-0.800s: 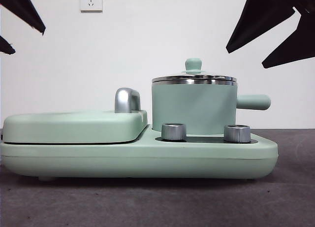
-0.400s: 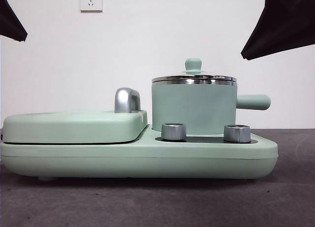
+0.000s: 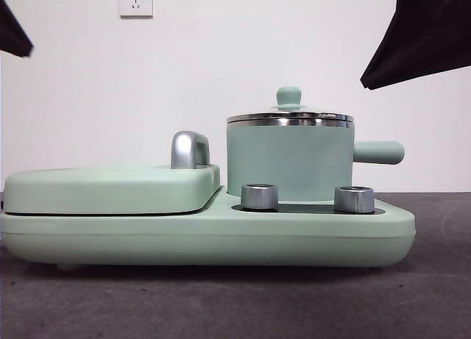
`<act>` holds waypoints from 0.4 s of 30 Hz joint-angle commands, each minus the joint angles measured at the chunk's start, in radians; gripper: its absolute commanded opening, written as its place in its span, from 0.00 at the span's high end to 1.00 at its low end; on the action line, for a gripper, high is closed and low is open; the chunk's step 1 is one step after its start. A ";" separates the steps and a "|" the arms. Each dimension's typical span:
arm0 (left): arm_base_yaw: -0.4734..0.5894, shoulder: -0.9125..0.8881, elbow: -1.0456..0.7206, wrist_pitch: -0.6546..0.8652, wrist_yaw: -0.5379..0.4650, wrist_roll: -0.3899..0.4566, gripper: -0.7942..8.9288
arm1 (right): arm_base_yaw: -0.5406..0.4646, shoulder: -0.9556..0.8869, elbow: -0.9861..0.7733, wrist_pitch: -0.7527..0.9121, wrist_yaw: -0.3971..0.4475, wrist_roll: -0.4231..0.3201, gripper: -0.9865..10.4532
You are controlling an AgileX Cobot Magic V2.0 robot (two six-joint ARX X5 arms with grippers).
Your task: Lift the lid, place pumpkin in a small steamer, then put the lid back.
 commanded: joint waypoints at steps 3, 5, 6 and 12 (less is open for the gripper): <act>0.075 -0.154 -0.235 0.274 -0.013 0.132 0.91 | 0.006 0.006 0.003 0.011 0.001 -0.008 0.89; 0.106 -0.246 -0.353 0.373 -0.066 0.140 0.91 | 0.006 0.006 0.003 0.011 0.000 -0.009 0.89; 0.120 -0.288 -0.401 0.409 -0.096 0.144 0.91 | 0.006 0.006 0.003 0.011 0.000 -0.009 0.89; 0.194 -0.541 -0.602 0.428 -0.145 0.146 0.91 | 0.005 0.006 0.003 0.011 0.000 -0.009 0.89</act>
